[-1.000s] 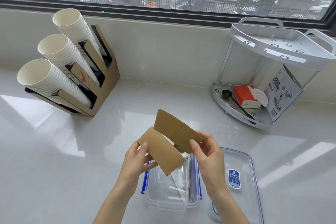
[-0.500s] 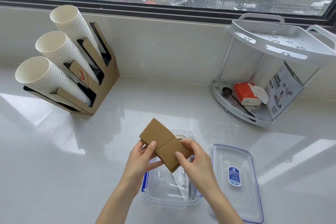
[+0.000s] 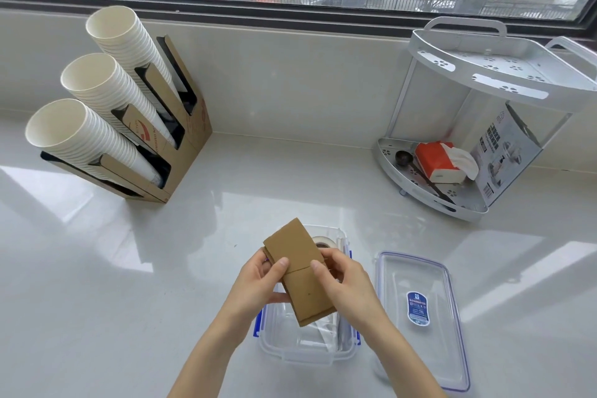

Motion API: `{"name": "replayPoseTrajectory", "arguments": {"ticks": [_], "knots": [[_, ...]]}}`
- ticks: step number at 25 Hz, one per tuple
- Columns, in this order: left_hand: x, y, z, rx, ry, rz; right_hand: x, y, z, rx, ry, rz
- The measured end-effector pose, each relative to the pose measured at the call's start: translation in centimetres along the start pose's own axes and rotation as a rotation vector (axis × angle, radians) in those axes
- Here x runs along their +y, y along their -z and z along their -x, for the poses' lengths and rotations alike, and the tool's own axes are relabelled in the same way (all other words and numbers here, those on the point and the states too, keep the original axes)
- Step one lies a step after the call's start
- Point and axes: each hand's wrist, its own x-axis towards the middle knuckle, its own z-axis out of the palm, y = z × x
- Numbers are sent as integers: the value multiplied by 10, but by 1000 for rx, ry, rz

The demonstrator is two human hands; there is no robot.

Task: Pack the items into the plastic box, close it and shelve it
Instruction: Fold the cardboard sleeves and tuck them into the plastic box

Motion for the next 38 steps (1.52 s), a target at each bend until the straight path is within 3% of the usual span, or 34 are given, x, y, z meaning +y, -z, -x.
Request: {"name": "replayPoseTrajectory", "arguments": {"ticks": [7, 13, 22, 28, 32, 38], "knots": [[-1, 1, -2, 287, -155, -423, -1, -7, -5, 121, -8, 103], [-10, 9, 5, 140, -122, -458, 8, -29, -4, 56, -46, 192], [-21, 19, 14, 73, -34, -367, 16, -55, 7, -62, -3, 283], [-28, 20, 10, 179, -69, -489, 22, -60, 9, -183, -6, 307], [-33, 16, 1, 194, -6, -461, 26, -59, 5, -205, -45, 291], [-45, 16, -12, 284, -57, -653, 31, -62, -4, -194, -95, 323]]}}
